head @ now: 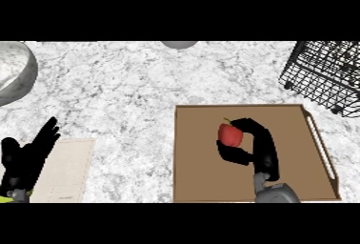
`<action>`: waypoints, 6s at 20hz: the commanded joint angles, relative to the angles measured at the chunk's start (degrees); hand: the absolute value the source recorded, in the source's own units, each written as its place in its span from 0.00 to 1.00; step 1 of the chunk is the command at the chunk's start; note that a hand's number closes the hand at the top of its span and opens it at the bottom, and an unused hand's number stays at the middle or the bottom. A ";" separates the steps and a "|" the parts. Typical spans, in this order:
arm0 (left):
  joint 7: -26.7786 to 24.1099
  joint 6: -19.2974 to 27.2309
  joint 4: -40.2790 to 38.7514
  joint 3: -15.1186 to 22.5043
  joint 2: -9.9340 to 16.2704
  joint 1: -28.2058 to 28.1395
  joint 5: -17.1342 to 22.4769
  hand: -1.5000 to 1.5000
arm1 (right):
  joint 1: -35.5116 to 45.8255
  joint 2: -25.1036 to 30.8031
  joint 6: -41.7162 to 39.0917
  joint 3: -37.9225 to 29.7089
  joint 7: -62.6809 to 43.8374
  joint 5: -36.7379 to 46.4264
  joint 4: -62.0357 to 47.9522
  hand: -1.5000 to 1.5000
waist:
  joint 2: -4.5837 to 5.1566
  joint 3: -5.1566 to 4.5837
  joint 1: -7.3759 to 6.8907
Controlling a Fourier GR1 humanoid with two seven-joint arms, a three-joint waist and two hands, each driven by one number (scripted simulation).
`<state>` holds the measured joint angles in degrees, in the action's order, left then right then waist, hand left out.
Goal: Pick the bell pepper from the tray and place it in the tiered basket
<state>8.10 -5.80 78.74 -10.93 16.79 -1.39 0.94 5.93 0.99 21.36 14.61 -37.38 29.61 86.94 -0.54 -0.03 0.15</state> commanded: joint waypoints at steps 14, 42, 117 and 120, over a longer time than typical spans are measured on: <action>1.35 -2.72 2.07 2.07 -0.67 0.70 -1.39 0.50 | 17.54 2.44 -8.74 2.58 -25.26 30.91 -4.75 1.00 | 1.54 -0.74 -5.49; 0.90 -1.61 -0.72 -0.46 -1.24 0.87 -1.27 0.50 | 66.80 14.34 -2.13 -25.72 -17.08 48.74 -47.35 1.00 | 1.39 -0.01 -2.07; 1.25 -2.05 1.21 -2.53 -1.26 -1.57 -1.34 0.50 | 74.42 54.05 -5.58 -48.72 2.90 28.32 -69.66 0.00 | -0.17 0.09 0.57; 3.50 -1.47 1.84 -3.40 -0.91 -0.78 -0.81 0.50 | 67.62 52.45 -2.01 -53.35 9.45 22.51 -67.10 0.00 | -0.48 0.11 2.06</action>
<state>9.94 -7.91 80.35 -13.41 15.63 -2.13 -0.23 77.75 54.15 16.34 -33.89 -32.16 58.01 16.74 -0.44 0.16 0.38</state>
